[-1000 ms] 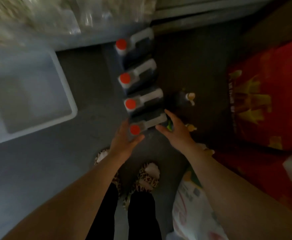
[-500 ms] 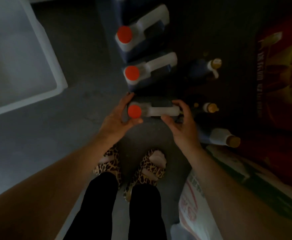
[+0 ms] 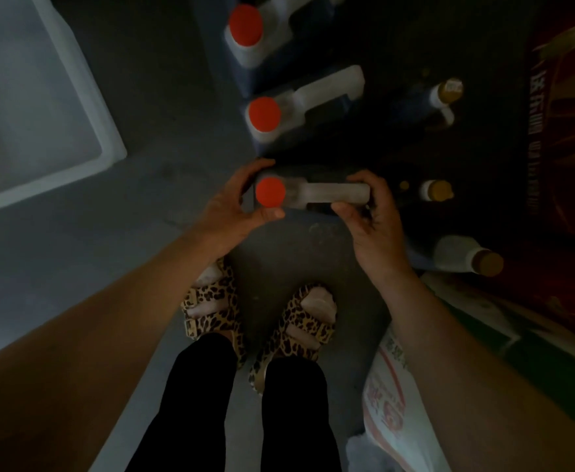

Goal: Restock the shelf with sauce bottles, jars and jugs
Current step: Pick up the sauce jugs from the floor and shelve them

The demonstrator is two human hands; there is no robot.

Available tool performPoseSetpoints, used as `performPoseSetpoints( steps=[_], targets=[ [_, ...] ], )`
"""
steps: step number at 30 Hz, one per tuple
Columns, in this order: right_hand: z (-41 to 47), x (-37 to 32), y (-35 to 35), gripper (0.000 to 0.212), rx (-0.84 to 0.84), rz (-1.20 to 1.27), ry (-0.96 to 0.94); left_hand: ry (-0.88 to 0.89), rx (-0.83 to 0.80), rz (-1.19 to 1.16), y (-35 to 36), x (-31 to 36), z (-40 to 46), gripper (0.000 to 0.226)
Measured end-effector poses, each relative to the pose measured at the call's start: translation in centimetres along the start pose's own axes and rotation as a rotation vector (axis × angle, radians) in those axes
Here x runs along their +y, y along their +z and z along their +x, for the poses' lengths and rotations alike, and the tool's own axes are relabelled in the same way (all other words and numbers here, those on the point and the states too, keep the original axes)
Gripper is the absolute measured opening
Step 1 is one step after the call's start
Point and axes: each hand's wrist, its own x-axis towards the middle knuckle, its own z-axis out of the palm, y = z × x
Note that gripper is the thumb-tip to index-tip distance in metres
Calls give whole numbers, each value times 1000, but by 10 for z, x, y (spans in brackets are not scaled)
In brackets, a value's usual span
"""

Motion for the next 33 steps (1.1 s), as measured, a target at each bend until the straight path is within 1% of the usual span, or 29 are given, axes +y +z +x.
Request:
performPoseSetpoints(
  steps=[3,6,8,11,13,15,16,17,20,23,25,29,30,33],
  targets=[
    [3,-4,-4,44,-55,-54,-18,-5,4,-35,-5,-1,3,70],
    [-1,-4,-3,35,-90,-56,-2,-2,-31,-60,-13,-1,4,71],
    [-4,-5,0,31,-95,-62,16,-11,-75,-32,-19,1,5,73],
    [-5,-13,5,28,-82,-58,36,-46,-94,-30,-28,5,11,70],
    [-4,-22,10,31,-81,-45,58,-85,-117,-34,-34,6,11,68],
    [-7,-30,15,40,-87,-51,104,-132,-146,-2,-38,4,5,61],
    [-10,-35,16,39,-94,-68,119,-148,-151,1,-39,4,-2,55],
    [-15,-39,17,34,-100,-91,127,-165,-149,-6,-39,5,-9,54],
    [-32,-54,16,23,-88,-158,143,-221,-124,-31,-41,13,-31,78],
    [-47,-83,10,24,-49,-159,158,-250,-125,-126,-43,41,-51,81],
    [-55,-111,2,26,-31,-167,163,-247,-103,-167,-45,71,-65,79],
    [-65,-183,-22,26,40,-185,125,-210,-43,-151,-58,149,-86,57],
    [-67,-203,-29,26,61,-187,113,-194,-32,-146,-64,172,-91,55],
    [-74,-274,-52,30,129,-180,77,-142,25,-113,-82,246,-106,62]
  ],
)
